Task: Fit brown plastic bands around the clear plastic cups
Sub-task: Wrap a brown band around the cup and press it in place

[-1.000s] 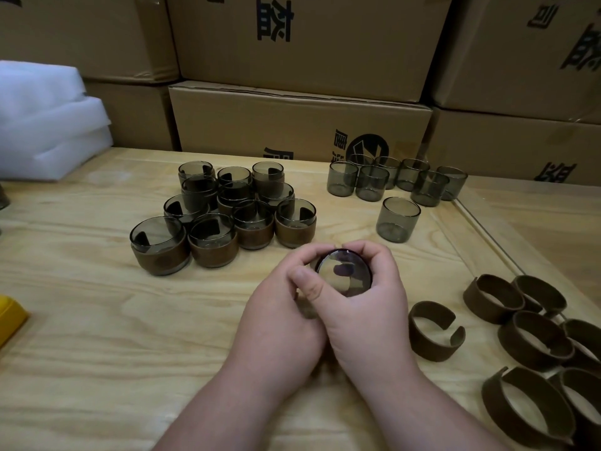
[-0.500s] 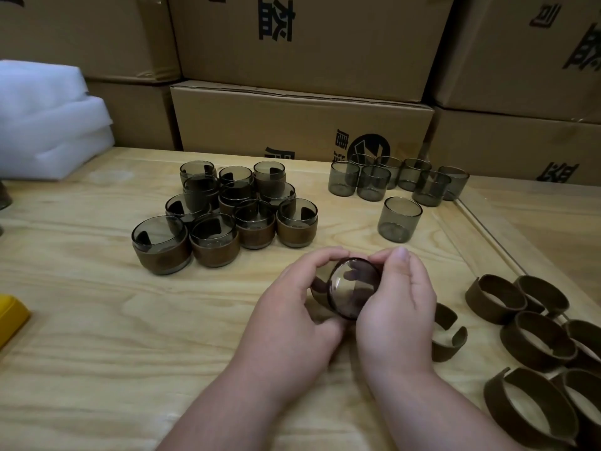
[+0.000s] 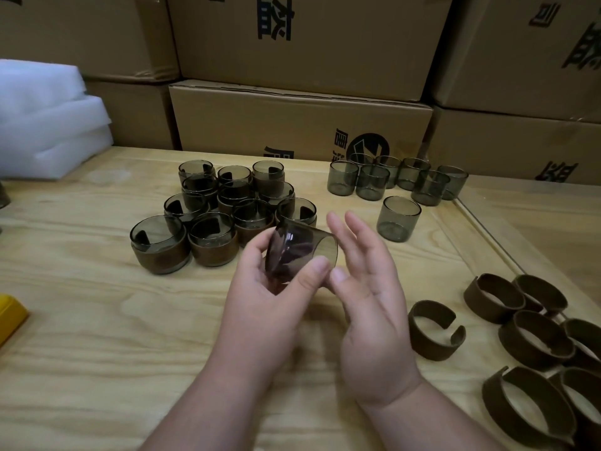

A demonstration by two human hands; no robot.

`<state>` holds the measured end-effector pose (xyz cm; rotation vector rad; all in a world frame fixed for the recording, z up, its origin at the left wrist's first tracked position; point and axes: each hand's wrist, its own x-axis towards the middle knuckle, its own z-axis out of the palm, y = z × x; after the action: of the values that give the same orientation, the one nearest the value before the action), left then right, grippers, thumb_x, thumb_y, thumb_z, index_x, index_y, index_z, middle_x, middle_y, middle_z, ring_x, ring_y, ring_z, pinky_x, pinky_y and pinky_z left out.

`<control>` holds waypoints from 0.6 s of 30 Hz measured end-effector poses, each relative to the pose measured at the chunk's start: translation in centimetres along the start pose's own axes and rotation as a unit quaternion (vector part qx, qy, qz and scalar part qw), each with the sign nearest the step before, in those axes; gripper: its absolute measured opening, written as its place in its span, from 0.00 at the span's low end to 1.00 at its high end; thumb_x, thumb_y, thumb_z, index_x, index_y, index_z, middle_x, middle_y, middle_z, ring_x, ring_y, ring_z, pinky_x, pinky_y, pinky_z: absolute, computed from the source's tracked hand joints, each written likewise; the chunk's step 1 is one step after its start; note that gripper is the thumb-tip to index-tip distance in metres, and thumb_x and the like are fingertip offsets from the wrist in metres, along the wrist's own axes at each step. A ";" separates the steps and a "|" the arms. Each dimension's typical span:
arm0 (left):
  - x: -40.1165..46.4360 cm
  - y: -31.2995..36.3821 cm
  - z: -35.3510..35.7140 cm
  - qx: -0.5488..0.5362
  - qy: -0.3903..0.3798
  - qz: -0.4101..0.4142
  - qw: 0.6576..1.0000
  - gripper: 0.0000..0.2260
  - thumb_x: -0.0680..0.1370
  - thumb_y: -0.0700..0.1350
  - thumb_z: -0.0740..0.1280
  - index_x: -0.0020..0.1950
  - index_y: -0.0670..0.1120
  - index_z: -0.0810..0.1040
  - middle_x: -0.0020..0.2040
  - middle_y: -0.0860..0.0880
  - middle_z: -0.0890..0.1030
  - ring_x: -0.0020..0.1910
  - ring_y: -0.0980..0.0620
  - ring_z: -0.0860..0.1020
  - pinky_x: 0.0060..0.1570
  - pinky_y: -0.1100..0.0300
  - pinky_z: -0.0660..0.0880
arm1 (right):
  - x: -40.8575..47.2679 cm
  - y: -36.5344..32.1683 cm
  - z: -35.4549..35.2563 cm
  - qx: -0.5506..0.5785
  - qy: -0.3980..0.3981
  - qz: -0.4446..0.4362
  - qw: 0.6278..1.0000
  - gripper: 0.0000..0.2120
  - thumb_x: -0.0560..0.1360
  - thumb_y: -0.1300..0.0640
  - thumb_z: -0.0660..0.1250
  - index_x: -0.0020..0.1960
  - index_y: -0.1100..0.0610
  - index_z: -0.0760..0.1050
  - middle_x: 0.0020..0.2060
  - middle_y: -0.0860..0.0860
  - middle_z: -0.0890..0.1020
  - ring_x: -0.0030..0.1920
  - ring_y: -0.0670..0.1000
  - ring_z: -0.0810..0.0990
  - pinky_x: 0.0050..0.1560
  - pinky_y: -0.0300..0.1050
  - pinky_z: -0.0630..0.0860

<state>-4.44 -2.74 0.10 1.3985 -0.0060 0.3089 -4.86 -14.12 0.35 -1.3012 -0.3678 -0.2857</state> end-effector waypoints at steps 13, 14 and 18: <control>-0.1 -0.1 0.1 0.009 -0.088 -0.024 0.996 0.24 0.74 0.50 0.75 0.67 0.41 0.77 0.52 0.48 0.87 0.51 0.56 0.84 0.49 0.65 0.77 | 0.1 0.1 0.2 -0.019 0.017 -0.055 0.998 0.29 0.74 0.54 0.66 0.74 0.50 0.66 0.76 0.43 0.70 0.67 0.45 0.79 0.61 0.44 0.79; -0.1 -0.2 0.1 0.017 -0.092 -0.026 0.995 0.24 0.72 0.50 0.74 0.66 0.43 0.78 0.52 0.49 0.87 0.50 0.57 0.84 0.48 0.66 0.77 | -0.1 0.2 0.2 -0.030 0.010 -0.077 0.997 0.29 0.75 0.54 0.65 0.75 0.52 0.66 0.77 0.45 0.69 0.70 0.49 0.77 0.65 0.51 0.78; -0.1 -0.4 0.1 0.034 -0.058 -0.017 0.998 0.31 0.67 0.58 0.76 0.67 0.48 0.77 0.53 0.52 0.87 0.52 0.58 0.84 0.51 0.64 0.78 | -0.2 0.2 0.2 -0.055 -0.016 -0.132 0.990 0.25 0.75 0.57 0.64 0.71 0.52 0.69 0.76 0.51 0.71 0.68 0.58 0.79 0.64 0.62 0.79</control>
<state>-4.38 -2.92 -0.26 1.4814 -0.0676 0.2005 -5.03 -13.87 0.14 -1.3671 -0.5603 -0.5148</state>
